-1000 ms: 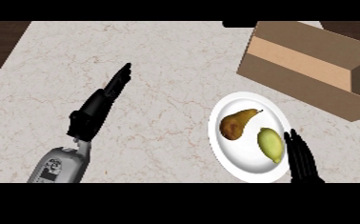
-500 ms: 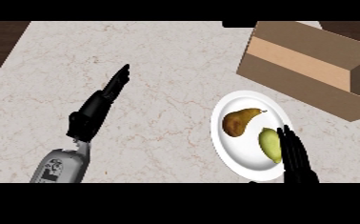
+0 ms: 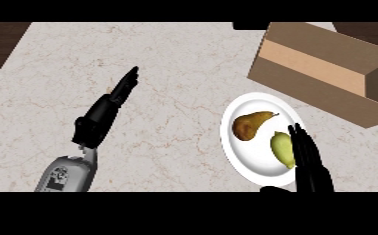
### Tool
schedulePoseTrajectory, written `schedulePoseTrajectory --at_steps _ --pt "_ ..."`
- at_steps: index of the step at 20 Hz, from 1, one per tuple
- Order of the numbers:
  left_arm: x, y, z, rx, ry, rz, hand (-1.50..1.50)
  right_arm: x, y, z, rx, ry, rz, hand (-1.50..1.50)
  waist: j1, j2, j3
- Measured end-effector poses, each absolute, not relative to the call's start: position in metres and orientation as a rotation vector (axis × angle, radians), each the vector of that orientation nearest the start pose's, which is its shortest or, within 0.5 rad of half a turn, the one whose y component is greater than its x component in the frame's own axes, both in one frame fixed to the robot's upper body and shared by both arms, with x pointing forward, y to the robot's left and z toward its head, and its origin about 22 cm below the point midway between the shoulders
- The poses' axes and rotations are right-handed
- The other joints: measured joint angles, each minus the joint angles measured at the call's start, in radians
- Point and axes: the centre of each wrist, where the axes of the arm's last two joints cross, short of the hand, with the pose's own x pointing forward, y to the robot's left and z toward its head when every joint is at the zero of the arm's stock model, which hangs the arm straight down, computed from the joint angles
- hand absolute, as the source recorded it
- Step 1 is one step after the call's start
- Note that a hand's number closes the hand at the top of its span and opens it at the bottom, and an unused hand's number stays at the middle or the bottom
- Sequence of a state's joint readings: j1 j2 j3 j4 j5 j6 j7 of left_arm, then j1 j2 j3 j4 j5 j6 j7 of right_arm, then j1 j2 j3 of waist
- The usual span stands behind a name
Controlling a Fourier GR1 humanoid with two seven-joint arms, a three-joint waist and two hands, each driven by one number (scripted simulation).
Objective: Pick the lemon from the plate and place it in the cardboard box
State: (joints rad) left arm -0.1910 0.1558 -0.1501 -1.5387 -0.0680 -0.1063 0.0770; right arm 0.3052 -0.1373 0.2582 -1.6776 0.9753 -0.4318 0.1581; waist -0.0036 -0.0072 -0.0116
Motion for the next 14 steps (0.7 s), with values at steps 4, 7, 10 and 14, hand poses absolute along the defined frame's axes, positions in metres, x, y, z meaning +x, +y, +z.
schedulePoseTrajectory --at_steps 4,7,10,14 --pt "0.281 0.210 0.042 -0.034 -1.600 -0.451 0.00 0.166 -0.224 -0.036 -1.004 -1.383 0.630 -1.50 0.000 -0.003 -0.005" --pt "0.281 0.211 0.041 -0.032 -1.601 -0.452 0.00 0.172 -0.226 -0.041 -1.022 -1.372 0.630 -1.50 0.000 -0.005 -0.008" --pt "0.282 0.209 0.044 -0.041 -1.596 -0.452 0.00 0.177 -0.226 -0.040 -1.039 -1.340 0.640 -1.50 0.000 -0.004 -0.006" --pt "0.284 0.209 0.042 -0.035 -1.598 -0.448 0.00 0.180 -0.232 -0.047 -1.045 -1.318 0.654 1.50 -0.001 -0.003 -0.006"
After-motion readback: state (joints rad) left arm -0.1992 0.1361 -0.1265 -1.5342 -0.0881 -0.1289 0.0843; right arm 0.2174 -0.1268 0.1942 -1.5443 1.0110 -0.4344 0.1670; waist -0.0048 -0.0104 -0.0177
